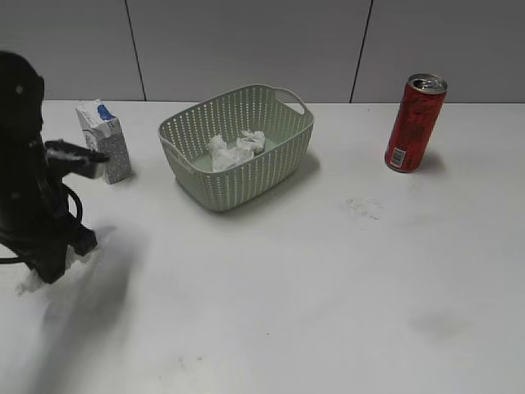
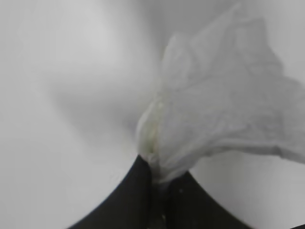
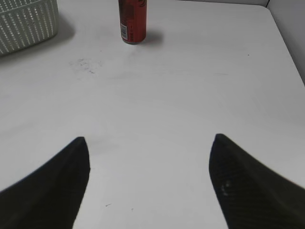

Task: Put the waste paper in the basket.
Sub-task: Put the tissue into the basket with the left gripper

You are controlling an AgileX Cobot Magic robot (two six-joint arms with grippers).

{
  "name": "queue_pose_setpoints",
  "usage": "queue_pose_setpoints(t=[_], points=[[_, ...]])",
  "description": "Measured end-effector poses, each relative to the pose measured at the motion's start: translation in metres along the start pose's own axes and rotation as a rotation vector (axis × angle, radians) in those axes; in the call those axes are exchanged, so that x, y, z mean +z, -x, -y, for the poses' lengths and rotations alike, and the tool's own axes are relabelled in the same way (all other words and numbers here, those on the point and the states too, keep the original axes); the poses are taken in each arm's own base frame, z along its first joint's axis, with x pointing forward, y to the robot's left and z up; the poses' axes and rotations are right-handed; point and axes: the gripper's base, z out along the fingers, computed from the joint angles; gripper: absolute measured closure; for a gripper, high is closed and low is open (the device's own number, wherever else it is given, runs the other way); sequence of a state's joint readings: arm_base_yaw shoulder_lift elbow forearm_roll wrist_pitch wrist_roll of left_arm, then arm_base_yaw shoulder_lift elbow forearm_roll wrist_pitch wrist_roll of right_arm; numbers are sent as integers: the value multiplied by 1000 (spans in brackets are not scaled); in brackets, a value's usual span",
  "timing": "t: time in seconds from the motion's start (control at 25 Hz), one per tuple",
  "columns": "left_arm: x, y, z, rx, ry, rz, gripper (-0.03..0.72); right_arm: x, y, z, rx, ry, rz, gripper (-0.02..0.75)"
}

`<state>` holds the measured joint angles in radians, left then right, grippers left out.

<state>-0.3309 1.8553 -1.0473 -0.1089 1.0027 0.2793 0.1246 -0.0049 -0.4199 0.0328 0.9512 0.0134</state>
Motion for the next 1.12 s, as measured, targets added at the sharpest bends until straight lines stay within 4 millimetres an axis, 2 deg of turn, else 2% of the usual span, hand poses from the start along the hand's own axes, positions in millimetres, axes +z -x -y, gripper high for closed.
queue_pose_setpoints(t=[0.2, 0.4, 0.64, 0.76, 0.88, 1.04, 1.12], points=[[-57, 6, 4, 18, 37, 184, 650, 0, 0, 0, 0, 0, 0, 147], [-116, 21, 7, 27, 84, 461, 650, 0, 0, 0, 0, 0, 0, 147], [-163, 53, 15, -77, -6, 902, 650, 0, 0, 0, 0, 0, 0, 148], [-174, 65, 23, -110, -13, 1081, 650, 0, 0, 0, 0, 0, 0, 148], [-176, 79, 36, -99, 4, 1204, 650, 0, 0, 0, 0, 0, 0, 148], [-156, 104, 52, -76, 24, 1276, 650, 0, 0, 0, 0, 0, 0, 147], [-138, 117, 57, -69, 29, 1266, 650, 0, 0, 0, 0, 0, 0, 147]])
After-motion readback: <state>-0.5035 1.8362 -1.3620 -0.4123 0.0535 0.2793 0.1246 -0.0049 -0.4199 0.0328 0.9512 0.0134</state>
